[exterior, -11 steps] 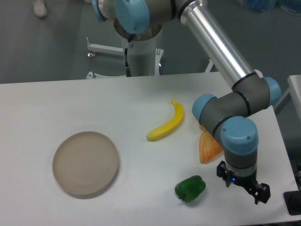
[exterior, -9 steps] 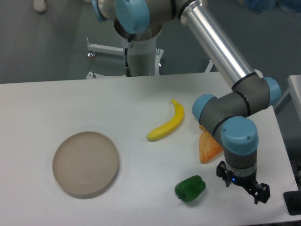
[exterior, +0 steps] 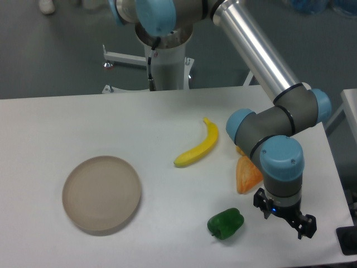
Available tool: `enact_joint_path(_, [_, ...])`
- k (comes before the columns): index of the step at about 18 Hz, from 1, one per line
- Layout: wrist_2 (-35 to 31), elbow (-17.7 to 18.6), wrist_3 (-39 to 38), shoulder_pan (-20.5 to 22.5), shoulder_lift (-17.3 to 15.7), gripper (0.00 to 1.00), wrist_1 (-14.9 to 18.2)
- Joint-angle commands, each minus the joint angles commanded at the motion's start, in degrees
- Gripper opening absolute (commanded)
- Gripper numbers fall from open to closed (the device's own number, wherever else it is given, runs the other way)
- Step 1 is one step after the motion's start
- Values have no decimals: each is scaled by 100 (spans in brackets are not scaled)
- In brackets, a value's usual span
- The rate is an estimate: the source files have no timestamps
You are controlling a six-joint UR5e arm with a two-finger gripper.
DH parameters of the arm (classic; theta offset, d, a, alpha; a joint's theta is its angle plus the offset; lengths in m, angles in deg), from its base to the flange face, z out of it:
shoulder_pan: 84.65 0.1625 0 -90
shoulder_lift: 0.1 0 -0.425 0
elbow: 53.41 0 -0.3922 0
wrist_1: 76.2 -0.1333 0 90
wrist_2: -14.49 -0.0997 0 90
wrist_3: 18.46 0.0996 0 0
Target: Pick up the yellow pepper from the table
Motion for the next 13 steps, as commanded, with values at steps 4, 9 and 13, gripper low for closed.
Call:
enact_joint_path(4, [0, 246, -9, 0, -290, 100, 280])
enact_joint_path(9, [-9, 1078, 43, 96, -1079, 100, 1018])
enact_joint_path(13, [-9, 2177, 245, 281, -1809, 100, 1072])
